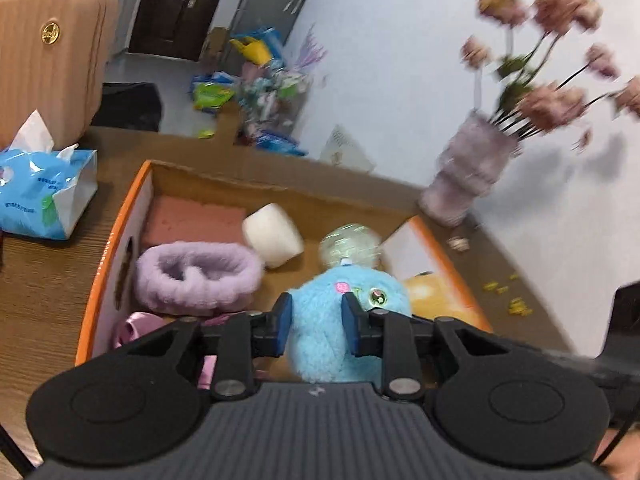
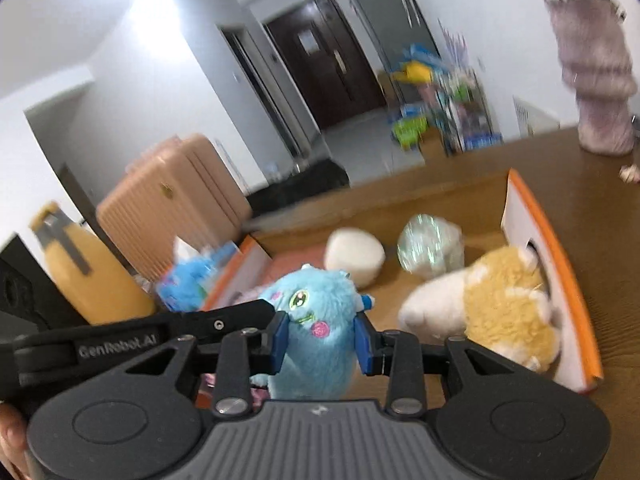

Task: Organize soft objects
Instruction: 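Carry the blue plush into the box and open both tools, then withdraw both tools up from the box, then move both tools down toward the purple linen drawstring pouch, then grasp the purple pouch with the right tool while the left tool grasps it too, then carry the purple pouch into the box and open both tools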

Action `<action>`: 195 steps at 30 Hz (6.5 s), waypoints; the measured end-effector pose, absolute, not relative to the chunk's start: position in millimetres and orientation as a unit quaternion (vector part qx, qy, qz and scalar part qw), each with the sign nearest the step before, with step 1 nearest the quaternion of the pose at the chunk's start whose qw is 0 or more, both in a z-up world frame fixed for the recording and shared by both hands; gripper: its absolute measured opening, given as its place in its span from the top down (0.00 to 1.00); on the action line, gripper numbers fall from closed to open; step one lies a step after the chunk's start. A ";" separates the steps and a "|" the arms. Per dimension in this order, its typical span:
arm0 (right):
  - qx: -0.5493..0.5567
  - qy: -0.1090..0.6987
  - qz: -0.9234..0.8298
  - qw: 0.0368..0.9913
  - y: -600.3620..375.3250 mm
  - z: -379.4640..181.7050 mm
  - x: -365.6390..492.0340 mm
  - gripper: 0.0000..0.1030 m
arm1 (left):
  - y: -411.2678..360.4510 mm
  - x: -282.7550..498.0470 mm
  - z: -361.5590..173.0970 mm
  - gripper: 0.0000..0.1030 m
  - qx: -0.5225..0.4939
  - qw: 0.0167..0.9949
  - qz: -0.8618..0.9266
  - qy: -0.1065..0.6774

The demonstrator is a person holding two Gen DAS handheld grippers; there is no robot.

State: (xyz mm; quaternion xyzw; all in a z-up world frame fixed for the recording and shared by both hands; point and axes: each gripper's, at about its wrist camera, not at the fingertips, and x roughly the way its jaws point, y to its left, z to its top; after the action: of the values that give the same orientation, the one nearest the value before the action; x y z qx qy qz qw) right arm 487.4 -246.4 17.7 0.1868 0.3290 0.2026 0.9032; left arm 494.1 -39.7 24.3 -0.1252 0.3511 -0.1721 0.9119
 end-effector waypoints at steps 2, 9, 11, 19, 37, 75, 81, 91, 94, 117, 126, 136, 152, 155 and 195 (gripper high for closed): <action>0.181 0.345 0.212 0.896 -240.6 8.4 498.5 0.73 | -40.5 500.4 15.1 0.87 -0.119 0.909 -0.173 0.360; 0.151 0.353 0.191 0.904 -238.2 -6.0 498.5 0.69 | -41.4 490.9 5.5 0.75 -0.067 0.918 -0.167 0.353; 0.146 0.350 0.183 0.907 -244.3 -2.8 493.6 0.68 | -42.0 483.8 13.2 0.63 -0.052 0.925 -0.162 0.341; 0.131 0.279 0.161 0.938 -276.7 63.9 451.6 0.61 | -31.0 437.0 78.3 0.42 0.005 0.961 -0.111 0.252; 0.011 0.056 0.079 0.995 -272.7 131.4 305.3 0.00 | -13.6 302.1 129.1 0.00 0.015 0.997 -0.036 0.069; 0.015 0.098 0.083 0.992 -246.1 1.0 71.6 0.00 | 23.6 98.9 -0.3 0.00 -0.036 0.985 -0.029 0.169; 0.032 0.140 0.087 0.986 -250.2 -5.7 109.3 0.02 | 20.2 142.9 -4.1 0.00 -0.044 0.978 -0.039 0.199; 0.090 0.216 0.145 0.961 -242.6 -12.9 226.7 0.24 | 16.7 267.6 -7.7 0.03 -0.111 0.954 -0.076 0.268; 0.111 0.236 0.160 0.952 -239.0 -16.4 269.6 0.29 | 12.4 297.8 -12.2 0.14 -0.116 0.950 -0.087 0.276; 0.143 0.257 0.185 0.938 -216.2 -28.2 346.2 0.91 | 15.0 342.0 -21.8 0.89 -0.200 0.905 -0.167 0.336; 0.095 0.242 0.220 0.940 -222.9 -5.7 239.4 0.91 | 15.1 237.2 -2.1 0.89 -0.155 0.913 -0.200 0.320; 0.066 0.282 0.198 0.936 -232.1 -28.1 164.3 0.85 | 16.5 160.7 -18.5 0.33 -0.114 0.922 -0.176 0.325; 0.100 0.291 0.173 0.936 -226.5 -53.0 187.2 0.64 | 5.5 197.6 -35.8 0.65 -0.115 0.912 -0.174 0.352; 0.111 0.301 0.176 0.931 -228.2 -59.5 192.3 0.72 | 9.4 199.9 -43.8 0.76 -0.132 0.905 -0.182 0.362; 0.085 0.347 0.163 0.920 -240.9 25.4 566.1 0.98 | -69.5 570.2 4.2 0.86 -0.092 0.888 -0.162 0.420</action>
State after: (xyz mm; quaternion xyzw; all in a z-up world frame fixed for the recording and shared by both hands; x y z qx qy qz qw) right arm 566.1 -240.9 25.4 0.0854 0.3471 0.1635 0.9195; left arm 570.2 -69.5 4.2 -0.0922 0.4202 -0.1620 0.8881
